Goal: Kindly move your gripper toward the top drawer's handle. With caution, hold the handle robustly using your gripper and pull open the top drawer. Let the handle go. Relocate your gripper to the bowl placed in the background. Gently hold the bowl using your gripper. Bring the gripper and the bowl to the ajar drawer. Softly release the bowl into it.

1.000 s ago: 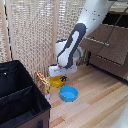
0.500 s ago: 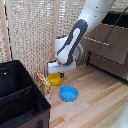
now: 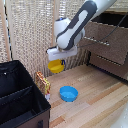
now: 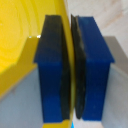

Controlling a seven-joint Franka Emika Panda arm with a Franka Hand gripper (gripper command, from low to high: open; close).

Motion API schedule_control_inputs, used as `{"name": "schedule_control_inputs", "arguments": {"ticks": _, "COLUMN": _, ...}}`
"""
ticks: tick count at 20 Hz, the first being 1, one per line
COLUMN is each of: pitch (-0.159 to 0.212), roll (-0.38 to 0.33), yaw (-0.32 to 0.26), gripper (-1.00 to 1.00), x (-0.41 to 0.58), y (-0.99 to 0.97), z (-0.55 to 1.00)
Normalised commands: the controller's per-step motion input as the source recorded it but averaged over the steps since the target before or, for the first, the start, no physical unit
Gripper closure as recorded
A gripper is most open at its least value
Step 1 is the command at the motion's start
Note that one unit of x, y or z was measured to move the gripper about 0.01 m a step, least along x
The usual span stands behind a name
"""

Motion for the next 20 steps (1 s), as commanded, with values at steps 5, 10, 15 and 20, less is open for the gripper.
{"name": "schedule_control_inputs", "arguments": {"ticks": 5, "pitch": 0.007, "roll": -0.026, "yaw": -0.168, "gripper": 1.00, "x": 0.059, "y": 0.04, "z": 1.00}}
{"name": "schedule_control_inputs", "arguments": {"ticks": 10, "pitch": 0.011, "roll": -0.024, "yaw": -0.177, "gripper": 1.00, "x": 0.069, "y": 0.02, "z": 1.00}}
{"name": "schedule_control_inputs", "arguments": {"ticks": 15, "pitch": 0.020, "roll": -0.025, "yaw": -0.179, "gripper": 1.00, "x": 0.191, "y": 0.00, "z": 1.00}}
{"name": "schedule_control_inputs", "arguments": {"ticks": 20, "pitch": 0.006, "roll": -0.087, "yaw": -0.247, "gripper": 1.00, "x": 0.274, "y": 0.02, "z": 1.00}}
